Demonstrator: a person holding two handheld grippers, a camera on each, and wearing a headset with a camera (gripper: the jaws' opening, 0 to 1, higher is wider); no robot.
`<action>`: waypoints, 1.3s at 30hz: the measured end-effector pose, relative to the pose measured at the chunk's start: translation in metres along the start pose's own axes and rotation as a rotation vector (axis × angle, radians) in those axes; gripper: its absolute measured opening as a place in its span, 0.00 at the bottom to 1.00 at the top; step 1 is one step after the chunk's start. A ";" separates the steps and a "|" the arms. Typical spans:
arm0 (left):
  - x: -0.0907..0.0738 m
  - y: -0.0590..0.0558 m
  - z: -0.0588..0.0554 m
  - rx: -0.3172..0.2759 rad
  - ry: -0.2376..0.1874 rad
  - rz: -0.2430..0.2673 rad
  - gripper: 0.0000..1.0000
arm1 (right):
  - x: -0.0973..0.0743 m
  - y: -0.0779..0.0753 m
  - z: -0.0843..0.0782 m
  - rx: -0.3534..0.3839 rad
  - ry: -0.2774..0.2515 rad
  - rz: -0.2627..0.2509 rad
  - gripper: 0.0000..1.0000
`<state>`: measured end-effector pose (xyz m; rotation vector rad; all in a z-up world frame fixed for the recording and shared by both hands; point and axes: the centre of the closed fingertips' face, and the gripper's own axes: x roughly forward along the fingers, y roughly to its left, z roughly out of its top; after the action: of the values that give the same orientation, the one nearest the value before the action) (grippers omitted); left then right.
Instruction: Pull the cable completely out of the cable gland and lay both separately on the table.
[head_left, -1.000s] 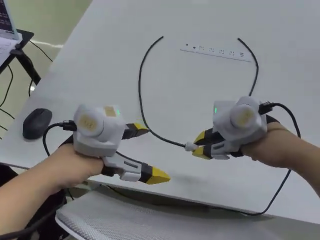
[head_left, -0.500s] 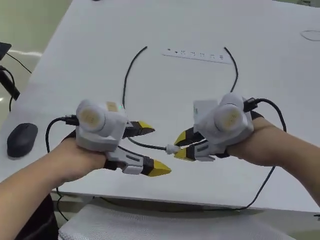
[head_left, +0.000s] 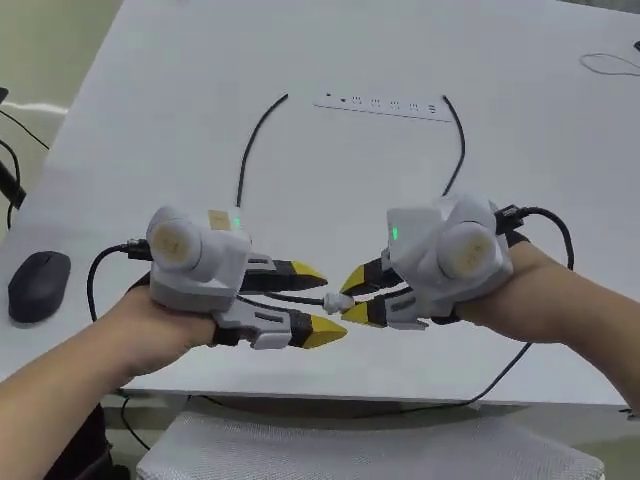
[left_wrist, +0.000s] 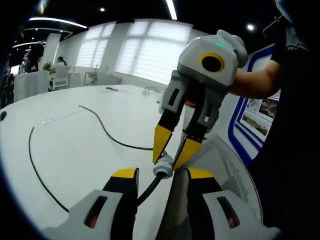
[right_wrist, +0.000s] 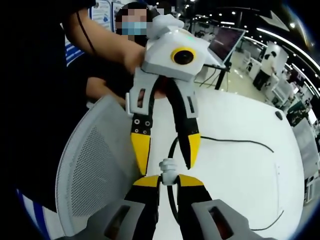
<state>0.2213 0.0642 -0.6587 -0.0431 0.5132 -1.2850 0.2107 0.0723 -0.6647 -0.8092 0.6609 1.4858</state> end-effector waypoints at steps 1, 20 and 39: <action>0.000 -0.002 -0.003 -0.001 0.009 -0.010 0.32 | 0.000 0.000 0.000 0.001 -0.002 -0.003 0.07; 0.001 -0.005 0.000 -0.059 -0.024 -0.053 0.17 | 0.001 0.003 0.000 -0.050 -0.012 -0.041 0.07; 0.000 -0.008 -0.007 0.023 0.004 -0.080 0.15 | -0.009 -0.002 0.006 0.202 -0.159 -0.040 0.18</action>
<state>0.2118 0.0632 -0.6623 -0.0421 0.5042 -1.3697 0.2117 0.0715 -0.6538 -0.5403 0.6590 1.4048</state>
